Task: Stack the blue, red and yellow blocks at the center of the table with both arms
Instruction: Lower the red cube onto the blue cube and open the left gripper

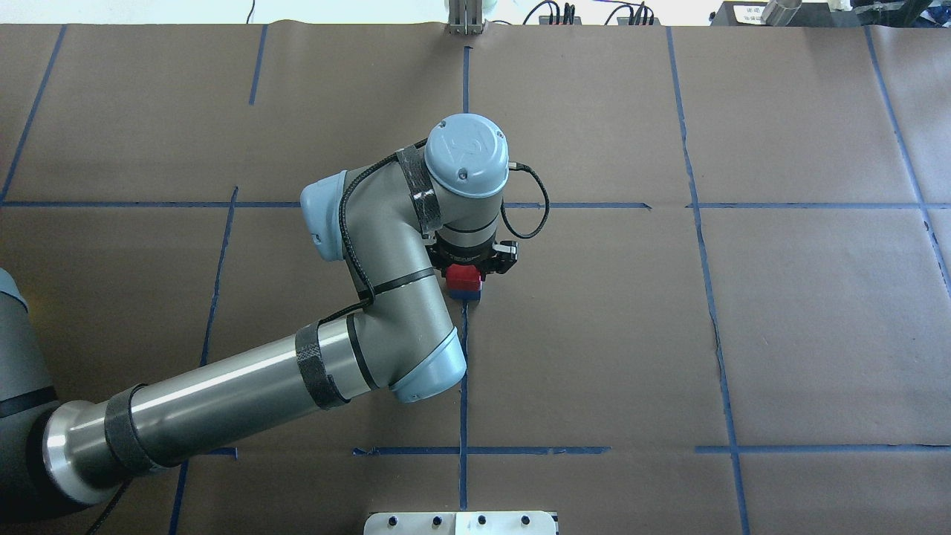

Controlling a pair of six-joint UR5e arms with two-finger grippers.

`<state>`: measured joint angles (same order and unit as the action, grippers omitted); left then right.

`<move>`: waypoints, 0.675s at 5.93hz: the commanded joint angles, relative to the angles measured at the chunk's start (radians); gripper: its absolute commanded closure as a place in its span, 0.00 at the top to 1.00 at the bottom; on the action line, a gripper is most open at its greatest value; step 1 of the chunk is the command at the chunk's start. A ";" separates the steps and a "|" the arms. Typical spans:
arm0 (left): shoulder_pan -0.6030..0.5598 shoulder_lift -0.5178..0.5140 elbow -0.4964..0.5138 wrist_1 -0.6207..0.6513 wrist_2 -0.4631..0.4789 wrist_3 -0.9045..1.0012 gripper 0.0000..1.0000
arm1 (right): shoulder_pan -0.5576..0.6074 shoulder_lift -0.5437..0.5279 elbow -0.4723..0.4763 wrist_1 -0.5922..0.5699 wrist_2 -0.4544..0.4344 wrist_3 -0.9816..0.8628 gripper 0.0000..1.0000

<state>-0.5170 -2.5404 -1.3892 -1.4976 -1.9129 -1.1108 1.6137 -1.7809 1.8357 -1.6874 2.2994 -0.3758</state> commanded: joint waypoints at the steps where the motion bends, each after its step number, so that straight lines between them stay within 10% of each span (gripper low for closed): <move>1: 0.006 0.002 0.001 -0.001 0.000 0.005 0.64 | 0.000 0.000 0.000 0.000 0.000 0.000 1.00; 3: 0.006 0.002 0.001 -0.038 0.000 0.000 0.69 | 0.000 0.000 0.000 0.000 0.000 0.000 1.00; 4: -0.001 0.000 -0.007 -0.041 0.000 0.006 0.94 | 0.000 0.000 0.000 0.000 0.000 0.000 1.00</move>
<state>-0.5132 -2.5391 -1.3904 -1.5307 -1.9129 -1.1084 1.6137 -1.7810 1.8362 -1.6874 2.2994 -0.3758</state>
